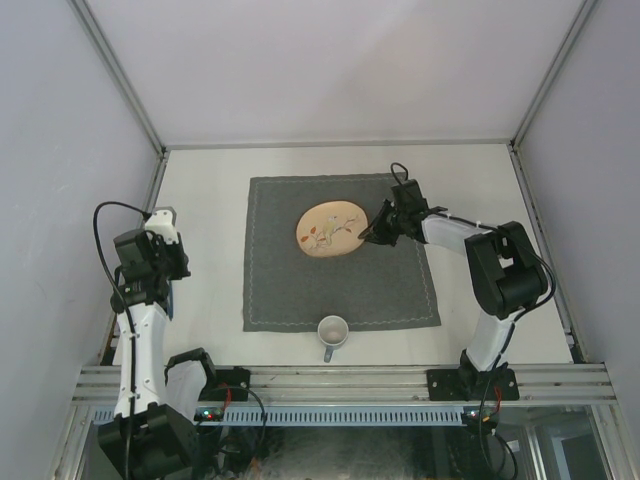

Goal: Set the dinner table for one person
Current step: Place the plate on the napkin.

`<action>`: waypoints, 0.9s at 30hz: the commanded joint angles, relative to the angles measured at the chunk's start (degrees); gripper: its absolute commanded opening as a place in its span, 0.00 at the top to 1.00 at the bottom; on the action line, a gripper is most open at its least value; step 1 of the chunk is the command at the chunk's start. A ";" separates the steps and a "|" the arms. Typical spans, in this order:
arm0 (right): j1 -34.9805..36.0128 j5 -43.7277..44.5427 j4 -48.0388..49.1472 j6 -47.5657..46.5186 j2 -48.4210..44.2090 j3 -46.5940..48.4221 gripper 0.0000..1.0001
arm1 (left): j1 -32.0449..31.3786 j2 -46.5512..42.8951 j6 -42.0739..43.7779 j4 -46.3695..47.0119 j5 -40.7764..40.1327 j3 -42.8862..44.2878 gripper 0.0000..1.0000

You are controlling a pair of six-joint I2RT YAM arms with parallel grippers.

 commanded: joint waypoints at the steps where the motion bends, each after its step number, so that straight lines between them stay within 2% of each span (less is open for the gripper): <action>1: -0.82 -3.95 2.59 -1.11 0.03 1.30 1.00 | 0.48 0.47 0.48 2.09 -0.07 -0.95 0.77; 10: -2.30 -6.31 3.13 -0.19 3.54 -0.84 1.00 | 0.47 1.58 0.04 2.82 0.39 -0.84 0.77; 13: -2.00 -6.40 4.61 -0.12 3.55 -2.23 0.90 | 0.40 1.67 0.04 2.82 0.37 -0.86 0.77; 18: -2.01 -6.02 4.85 -0.41 2.75 -3.04 0.87 | 0.41 1.55 0.27 2.91 0.08 -0.97 0.77; 22: -2.36 -6.28 4.10 -0.59 3.00 -3.05 0.70 | 0.42 1.74 0.02 3.12 0.33 -0.95 0.77; 27: -2.50 -7.26 4.36 -1.25 0.92 -3.22 0.54 | 0.47 1.85 -0.18 3.15 0.47 -1.03 0.77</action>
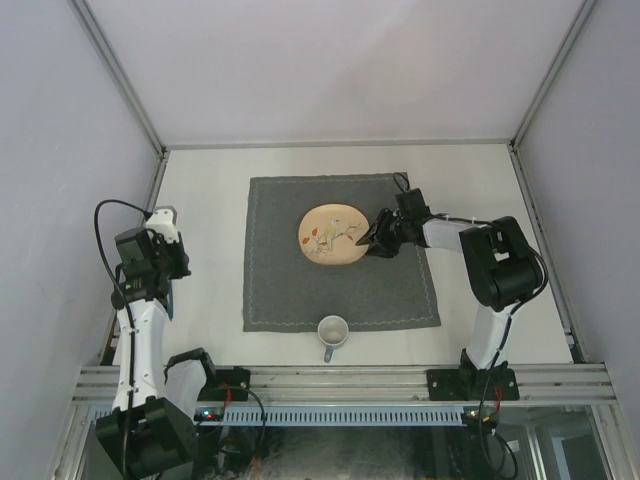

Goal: Set the dinner table for one person
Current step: Place the plate on the napkin, then adjust the napkin at the center of the board.

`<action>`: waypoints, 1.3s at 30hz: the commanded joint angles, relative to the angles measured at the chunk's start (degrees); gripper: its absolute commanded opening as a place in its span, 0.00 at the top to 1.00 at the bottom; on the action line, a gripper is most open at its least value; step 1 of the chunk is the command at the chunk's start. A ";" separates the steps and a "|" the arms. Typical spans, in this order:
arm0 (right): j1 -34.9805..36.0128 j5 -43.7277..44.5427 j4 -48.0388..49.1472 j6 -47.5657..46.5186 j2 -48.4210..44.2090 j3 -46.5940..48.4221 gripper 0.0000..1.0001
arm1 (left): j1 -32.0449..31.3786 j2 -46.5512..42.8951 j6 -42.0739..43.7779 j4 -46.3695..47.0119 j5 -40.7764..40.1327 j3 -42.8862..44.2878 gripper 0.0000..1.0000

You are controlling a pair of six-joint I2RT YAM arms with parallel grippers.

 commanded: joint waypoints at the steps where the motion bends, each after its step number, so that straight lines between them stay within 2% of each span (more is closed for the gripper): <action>1: -0.28 -1.64 1.89 -1.18 -4.17 0.04 0.52 | 0.41 0.01 -0.09 2.30 0.45 -1.03 0.77; 5: -0.91 -4.44 -0.06 -3.74 -8.64 2.29 0.45 | 0.45 0.13 -0.14 2.52 0.59 -1.12 0.77; 12: -7.35 -10.50 -4.57 -6.31 -16.68 8.94 0.41 | 0.45 1.33 -0.82 3.14 1.88 -0.53 0.77; 15: -11.20 -11.65 -4.59 -11.93 -19.34 11.63 0.38 | 0.39 1.90 -0.91 3.89 2.81 -0.44 0.77; 18: -16.76 -14.31 -8.13 -21.55 -18.35 16.52 0.28 | 0.20 3.32 -0.23 4.76 3.70 0.19 0.77; 20: -19.63 -17.20 -14.49 -28.79 -14.33 22.72 0.26 | 0.01 5.10 0.17 5.68 4.48 0.72 0.78; 24: -22.72 -15.89 -33.15 -40.33 -3.24 37.02 0.29 | -2.50 7.08 0.72 7.96 6.73 1.48 0.78; 29: -26.29 -12.27 -34.60 -40.37 7.24 44.39 0.32 | -5.63 9.71 -2.27 12.06 4.58 2.24 0.78; 34: -26.42 -9.40 -46.59 -45.34 21.17 65.70 0.49 | -5.82 11.51 -3.82 13.29 4.86 1.41 0.79; 39: -25.54 -5.86 -48.83 -45.70 28.42 76.36 0.49 | -6.02 8.30 -2.11 13.07 5.52 -0.82 0.78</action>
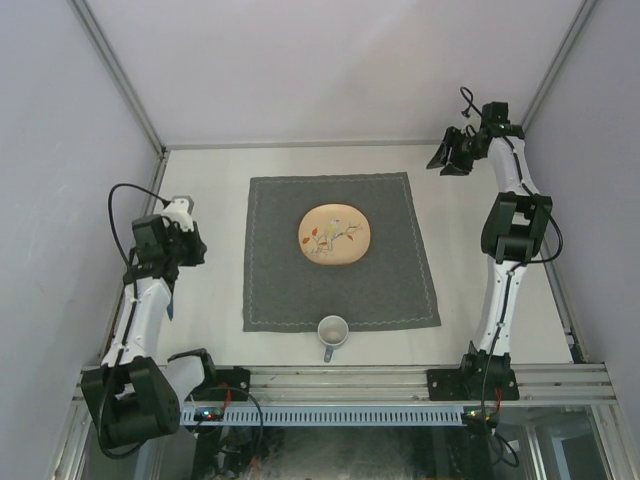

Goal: Set the dinner table for one person
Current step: Adjust the napkin at the center of the board.

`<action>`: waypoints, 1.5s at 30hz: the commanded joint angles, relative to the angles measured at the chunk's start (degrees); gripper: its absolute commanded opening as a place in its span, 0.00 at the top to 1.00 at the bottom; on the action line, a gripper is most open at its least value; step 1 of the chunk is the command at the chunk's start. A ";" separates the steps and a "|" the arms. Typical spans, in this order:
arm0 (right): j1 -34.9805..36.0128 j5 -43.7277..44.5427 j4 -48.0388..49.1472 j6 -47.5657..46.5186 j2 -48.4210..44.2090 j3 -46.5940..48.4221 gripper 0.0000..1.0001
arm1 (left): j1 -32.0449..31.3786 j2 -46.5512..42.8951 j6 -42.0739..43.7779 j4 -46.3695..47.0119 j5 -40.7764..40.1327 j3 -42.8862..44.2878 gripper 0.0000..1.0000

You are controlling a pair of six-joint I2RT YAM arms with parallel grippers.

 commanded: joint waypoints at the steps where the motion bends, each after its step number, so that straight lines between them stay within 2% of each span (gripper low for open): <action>1: 1.69 5.14 -4.12 -3.97 1.18 8.40 0.49 | -0.38 -3.90 0.93 2.48 1.29 -1.10 0.78; 11: 9.87 21.68 -2.42 -13.11 6.50 13.75 0.49 | -0.34 -9.01 2.03 -1.37 0.38 -1.77 0.78; 16: 11.25 26.10 -1.81 -16.06 9.22 15.92 0.49 | -0.36 -10.38 3.40 -2.75 -1.50 -1.71 0.77; 45: 15.50 27.63 -3.72 -22.35 10.35 12.19 0.48 | -0.32 -14.38 1.80 -8.98 -1.75 2.02 0.77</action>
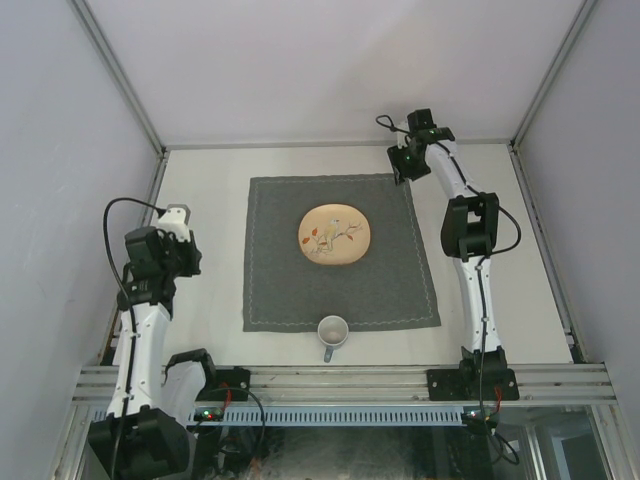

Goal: Set the dinner table for one person
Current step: Adjust the napkin at the center of the board.

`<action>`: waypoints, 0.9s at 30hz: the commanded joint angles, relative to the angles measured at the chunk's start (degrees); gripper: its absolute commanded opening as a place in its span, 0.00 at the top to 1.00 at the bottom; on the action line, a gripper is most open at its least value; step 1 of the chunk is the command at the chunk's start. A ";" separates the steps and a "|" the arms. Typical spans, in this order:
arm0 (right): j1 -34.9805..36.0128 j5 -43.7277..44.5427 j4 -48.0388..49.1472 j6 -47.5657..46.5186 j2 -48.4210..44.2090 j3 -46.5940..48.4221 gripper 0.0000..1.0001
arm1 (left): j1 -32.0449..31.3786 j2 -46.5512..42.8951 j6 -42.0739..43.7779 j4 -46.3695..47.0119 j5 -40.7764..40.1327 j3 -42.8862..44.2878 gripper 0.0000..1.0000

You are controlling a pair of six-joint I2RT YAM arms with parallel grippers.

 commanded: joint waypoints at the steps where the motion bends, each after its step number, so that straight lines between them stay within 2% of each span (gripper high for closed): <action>1: 0.21 0.70 -0.04 -1.22 -0.46 0.06 0.48 | -0.23 -1.90 -0.38 -1.20 0.73 3.14 0.77; 14: 1.87 1.57 -0.17 -2.46 -0.05 -2.26 0.50 | -0.25 -3.82 -1.28 -4.43 1.44 5.90 0.77; 22: 2.15 0.84 0.06 -1.98 0.42 -2.16 0.61 | -0.25 -5.54 -0.80 -5.95 0.79 6.02 0.77; 27: 2.05 0.99 -0.34 -2.13 0.75 -2.34 0.63 | -0.24 -5.07 -0.77 -5.81 0.92 5.66 0.77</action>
